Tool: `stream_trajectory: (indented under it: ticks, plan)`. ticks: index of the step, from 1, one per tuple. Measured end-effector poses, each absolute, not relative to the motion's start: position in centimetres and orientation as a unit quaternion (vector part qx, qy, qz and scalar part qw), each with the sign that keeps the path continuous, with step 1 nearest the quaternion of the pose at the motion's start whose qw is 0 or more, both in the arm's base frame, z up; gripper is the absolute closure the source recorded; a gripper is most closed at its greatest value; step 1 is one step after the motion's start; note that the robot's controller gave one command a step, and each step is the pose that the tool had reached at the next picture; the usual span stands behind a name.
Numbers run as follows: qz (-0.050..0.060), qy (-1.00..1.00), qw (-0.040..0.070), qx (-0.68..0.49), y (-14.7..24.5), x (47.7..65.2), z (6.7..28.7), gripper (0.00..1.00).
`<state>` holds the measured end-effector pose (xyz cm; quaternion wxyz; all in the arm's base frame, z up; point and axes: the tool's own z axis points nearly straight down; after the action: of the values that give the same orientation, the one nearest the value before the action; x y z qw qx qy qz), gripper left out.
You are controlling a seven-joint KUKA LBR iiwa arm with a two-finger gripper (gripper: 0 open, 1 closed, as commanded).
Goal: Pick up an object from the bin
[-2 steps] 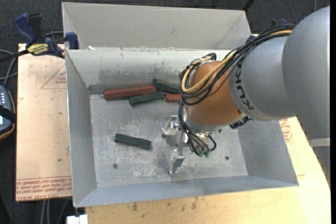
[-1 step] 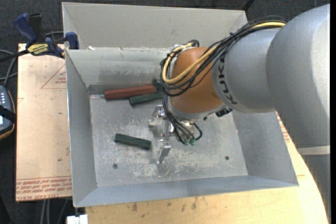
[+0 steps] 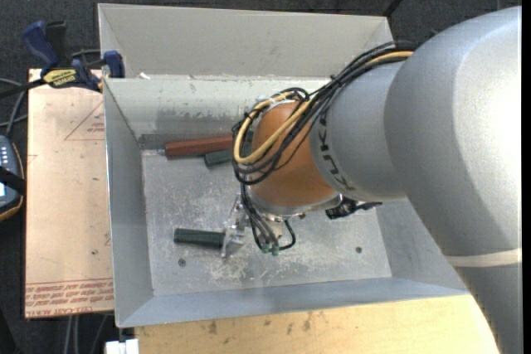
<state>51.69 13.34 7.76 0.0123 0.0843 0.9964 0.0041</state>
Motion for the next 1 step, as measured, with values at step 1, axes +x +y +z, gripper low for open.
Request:
stream_trajectory:
  ticks: [1]
  plan:
    - [0.004, 0.996, 0.012, 0.085, 13.33, 51.69, 7.76, 1.00]
